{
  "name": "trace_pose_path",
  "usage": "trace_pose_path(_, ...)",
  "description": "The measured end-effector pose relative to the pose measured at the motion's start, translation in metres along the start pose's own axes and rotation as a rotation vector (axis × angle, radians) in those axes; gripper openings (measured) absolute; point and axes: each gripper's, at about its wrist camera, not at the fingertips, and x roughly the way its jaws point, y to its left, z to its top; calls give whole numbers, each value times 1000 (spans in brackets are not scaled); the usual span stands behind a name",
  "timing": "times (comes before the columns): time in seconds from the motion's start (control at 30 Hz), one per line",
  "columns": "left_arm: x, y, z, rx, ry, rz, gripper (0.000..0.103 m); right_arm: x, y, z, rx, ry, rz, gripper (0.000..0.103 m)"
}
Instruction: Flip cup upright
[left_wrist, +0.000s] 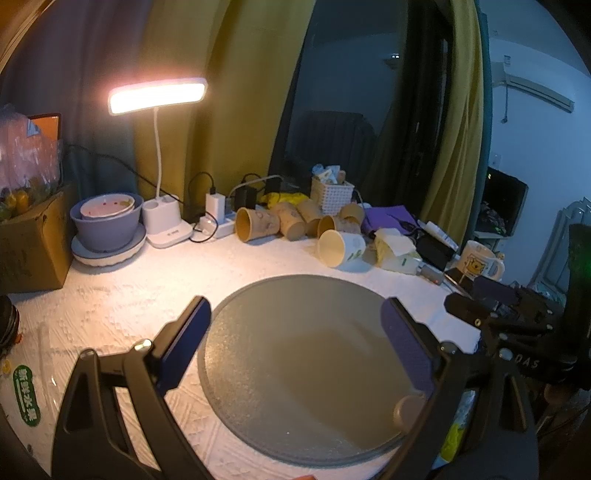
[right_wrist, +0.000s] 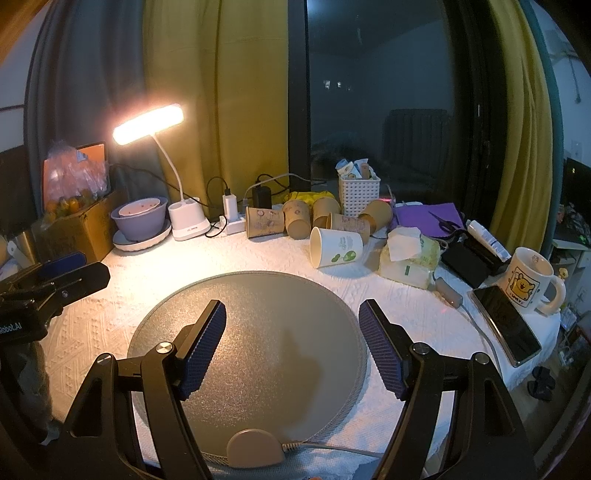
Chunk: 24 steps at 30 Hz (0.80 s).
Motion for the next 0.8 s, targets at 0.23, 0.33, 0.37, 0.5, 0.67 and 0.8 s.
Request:
trace_pose_path(0.23, 16, 4, 0, -3, 31, 8, 94, 7, -1, -2, 1, 14, -3, 77)
trace_pose_path(0.33, 22, 5, 1, 1, 43, 14, 94, 11, -3, 0, 0, 20, -4, 77)
trace_pose_path(0.37, 25, 5, 2, 1, 48, 17, 94, 13, -4, 0, 0, 23, -4, 77)
trace_pose_path(0.5, 36, 7, 4, -6, 68, 24, 94, 22, -8, 6, -3, 30, -2, 77)
trace_pose_path(0.67, 52, 9, 10, -10, 84, 28, 94, 40, -14, 15, -6, 41, 6, 77)
trace_pose_path(0.8, 70, 9, 16, -11, 109, 28, 94, 55, -20, 24, -10, 50, 8, 77)
